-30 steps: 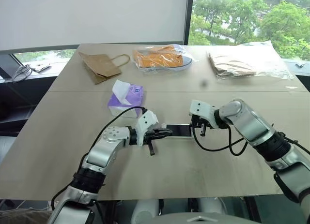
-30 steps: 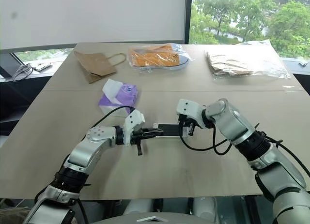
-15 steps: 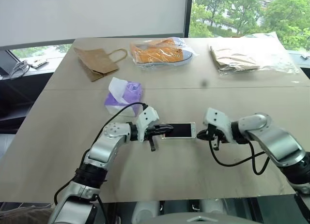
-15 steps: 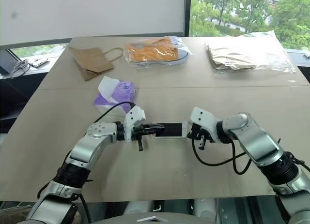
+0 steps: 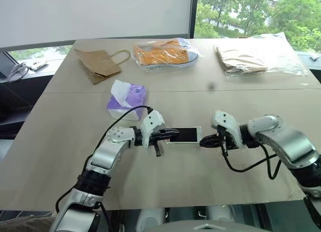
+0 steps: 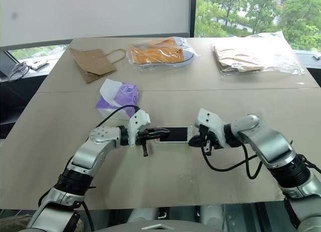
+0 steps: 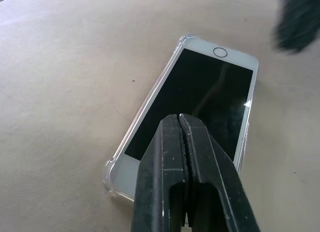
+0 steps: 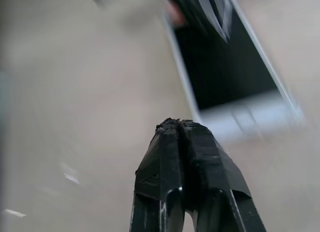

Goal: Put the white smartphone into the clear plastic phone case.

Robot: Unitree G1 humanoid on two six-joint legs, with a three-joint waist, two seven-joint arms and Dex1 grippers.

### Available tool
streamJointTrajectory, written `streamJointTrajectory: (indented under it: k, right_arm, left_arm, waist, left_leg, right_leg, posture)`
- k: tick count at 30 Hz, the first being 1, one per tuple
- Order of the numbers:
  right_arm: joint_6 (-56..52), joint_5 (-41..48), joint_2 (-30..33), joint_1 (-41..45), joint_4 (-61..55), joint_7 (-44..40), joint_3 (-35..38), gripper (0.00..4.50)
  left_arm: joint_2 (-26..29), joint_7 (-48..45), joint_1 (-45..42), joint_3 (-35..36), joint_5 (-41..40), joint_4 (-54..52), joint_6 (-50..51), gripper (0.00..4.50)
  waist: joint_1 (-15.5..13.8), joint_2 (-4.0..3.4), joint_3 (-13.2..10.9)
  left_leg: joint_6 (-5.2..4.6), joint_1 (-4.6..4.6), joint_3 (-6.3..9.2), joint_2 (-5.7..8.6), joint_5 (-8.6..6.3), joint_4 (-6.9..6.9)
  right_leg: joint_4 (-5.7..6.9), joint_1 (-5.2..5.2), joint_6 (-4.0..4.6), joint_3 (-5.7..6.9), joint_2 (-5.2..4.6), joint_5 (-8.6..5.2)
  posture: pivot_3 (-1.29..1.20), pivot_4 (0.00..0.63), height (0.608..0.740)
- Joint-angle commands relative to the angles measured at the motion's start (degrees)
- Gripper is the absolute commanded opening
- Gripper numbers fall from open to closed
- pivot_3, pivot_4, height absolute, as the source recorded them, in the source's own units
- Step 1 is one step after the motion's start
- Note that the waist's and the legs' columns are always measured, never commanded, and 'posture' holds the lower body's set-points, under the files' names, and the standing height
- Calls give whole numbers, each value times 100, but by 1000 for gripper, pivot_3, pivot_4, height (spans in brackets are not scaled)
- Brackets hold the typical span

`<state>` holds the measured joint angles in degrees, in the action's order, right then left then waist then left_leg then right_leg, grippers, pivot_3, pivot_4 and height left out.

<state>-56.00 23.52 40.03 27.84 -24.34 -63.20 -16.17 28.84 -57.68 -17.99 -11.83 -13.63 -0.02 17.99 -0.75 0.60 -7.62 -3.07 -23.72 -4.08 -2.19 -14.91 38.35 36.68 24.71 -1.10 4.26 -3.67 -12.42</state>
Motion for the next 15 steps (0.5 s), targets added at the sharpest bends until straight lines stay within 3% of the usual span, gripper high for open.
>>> streamJointTrajectory:
  k: [1, 6, 15]
  right_arm:
    - [-88, 434, -24, 114, -202, 2, 333, 0]
    - [326, -110, -215, 251, 326, 481, -200, 0]
    - [875, -718, -115, 462, 1012, 344, -865, 0]
  left_arm:
    - [45, 7, 145, -142, 103, 12, 118, 27]
    - [44, 10, 157, -160, 107, -26, 143, 27]
    - [70, 6, 185, -178, 114, -70, 155, 27]
  waist:
    - [-2, 3, -2]
    - [0, 4, -4]
    - [-1, 5, -7]
  left_leg:
    - [0, 0, 0, 0, 0, 0]
    - [0, 1, -4, 3, 0, 1]
    - [-1, 0, -7, 6, 0, 3]
  right_leg:
    - [-1, 0, 0, 1, -1, 0]
    - [-3, 0, 10, 2, -3, -7]
    - [0, 0, -2, 0, 2, 1]
  posture:
    - [0, 150, 740]
    - [0, 150, 740]
    - [0, 150, 740]
